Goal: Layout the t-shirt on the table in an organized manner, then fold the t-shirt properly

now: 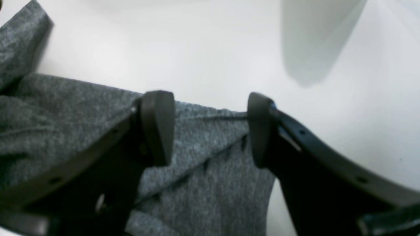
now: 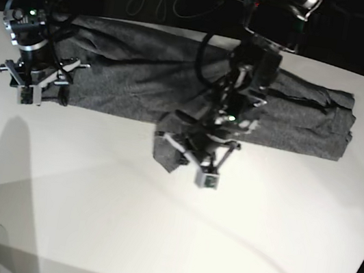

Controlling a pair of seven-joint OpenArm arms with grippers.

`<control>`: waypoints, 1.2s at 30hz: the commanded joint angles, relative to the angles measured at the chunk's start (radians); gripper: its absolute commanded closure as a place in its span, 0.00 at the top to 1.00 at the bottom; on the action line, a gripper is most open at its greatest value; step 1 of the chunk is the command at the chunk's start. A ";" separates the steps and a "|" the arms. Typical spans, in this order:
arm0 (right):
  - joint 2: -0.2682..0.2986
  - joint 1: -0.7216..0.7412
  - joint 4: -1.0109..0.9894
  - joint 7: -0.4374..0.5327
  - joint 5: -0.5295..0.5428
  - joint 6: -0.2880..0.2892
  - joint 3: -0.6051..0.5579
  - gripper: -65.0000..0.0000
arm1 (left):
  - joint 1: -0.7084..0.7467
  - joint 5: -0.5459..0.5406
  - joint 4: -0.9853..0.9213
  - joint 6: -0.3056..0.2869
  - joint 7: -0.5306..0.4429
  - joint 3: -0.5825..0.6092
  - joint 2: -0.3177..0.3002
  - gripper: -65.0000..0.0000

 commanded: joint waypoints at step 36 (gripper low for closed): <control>0.008 0.004 0.016 0.026 0.018 0.003 0.001 0.55 | -0.140 0.152 -0.249 0.160 -0.030 0.255 0.062 0.52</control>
